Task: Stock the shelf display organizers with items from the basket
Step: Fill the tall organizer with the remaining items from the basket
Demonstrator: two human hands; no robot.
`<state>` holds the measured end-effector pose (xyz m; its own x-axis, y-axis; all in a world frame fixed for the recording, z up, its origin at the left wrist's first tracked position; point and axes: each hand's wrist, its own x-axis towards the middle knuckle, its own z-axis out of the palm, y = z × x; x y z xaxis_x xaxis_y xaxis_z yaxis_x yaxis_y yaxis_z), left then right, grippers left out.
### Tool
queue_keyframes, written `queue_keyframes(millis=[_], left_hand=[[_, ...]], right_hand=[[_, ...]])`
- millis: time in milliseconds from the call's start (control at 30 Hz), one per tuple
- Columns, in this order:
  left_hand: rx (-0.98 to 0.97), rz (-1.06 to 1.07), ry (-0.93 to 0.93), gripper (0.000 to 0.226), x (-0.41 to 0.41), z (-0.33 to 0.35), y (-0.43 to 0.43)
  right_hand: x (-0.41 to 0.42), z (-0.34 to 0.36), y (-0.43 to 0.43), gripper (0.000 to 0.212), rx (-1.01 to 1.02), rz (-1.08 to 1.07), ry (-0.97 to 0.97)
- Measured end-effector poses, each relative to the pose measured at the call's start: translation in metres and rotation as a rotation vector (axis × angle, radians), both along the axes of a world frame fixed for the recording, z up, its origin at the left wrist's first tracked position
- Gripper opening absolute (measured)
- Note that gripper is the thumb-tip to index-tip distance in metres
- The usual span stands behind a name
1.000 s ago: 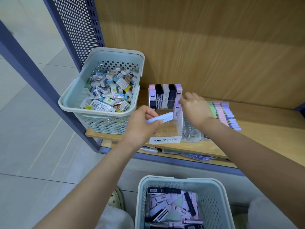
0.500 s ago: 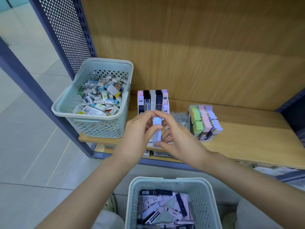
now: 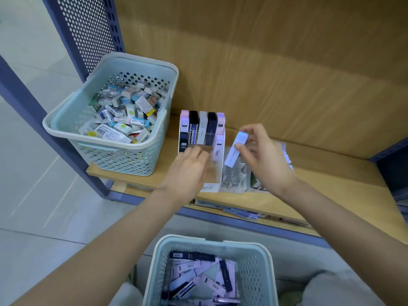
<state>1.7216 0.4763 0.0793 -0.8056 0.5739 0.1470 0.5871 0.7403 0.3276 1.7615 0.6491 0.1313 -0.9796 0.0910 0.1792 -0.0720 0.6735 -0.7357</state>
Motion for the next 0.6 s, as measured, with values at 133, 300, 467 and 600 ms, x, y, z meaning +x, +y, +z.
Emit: queue_keyframes(millis=[133,300,467,600], left_hand=[[-0.134,-0.003,-0.007,0.045,-0.010,-0.025,-0.001],[-0.113,0.011,-0.019,0.053,-0.015,-0.042,-0.004],[-0.077,0.034,-0.040,0.056,-0.015,-0.049,-0.010],[-0.056,0.017,-0.037,0.053,-0.014,-0.046,-0.011]], right_hand=[[-0.032,-0.010,-0.006,0.016,0.065,0.034,0.012],[-0.070,-0.026,-0.012,0.011,0.220,0.082,0.033],[-0.087,-0.037,-0.010,0.018,0.490,0.092,-0.023],[-0.089,-0.040,-0.011,0.017,0.476,0.057,0.032]])
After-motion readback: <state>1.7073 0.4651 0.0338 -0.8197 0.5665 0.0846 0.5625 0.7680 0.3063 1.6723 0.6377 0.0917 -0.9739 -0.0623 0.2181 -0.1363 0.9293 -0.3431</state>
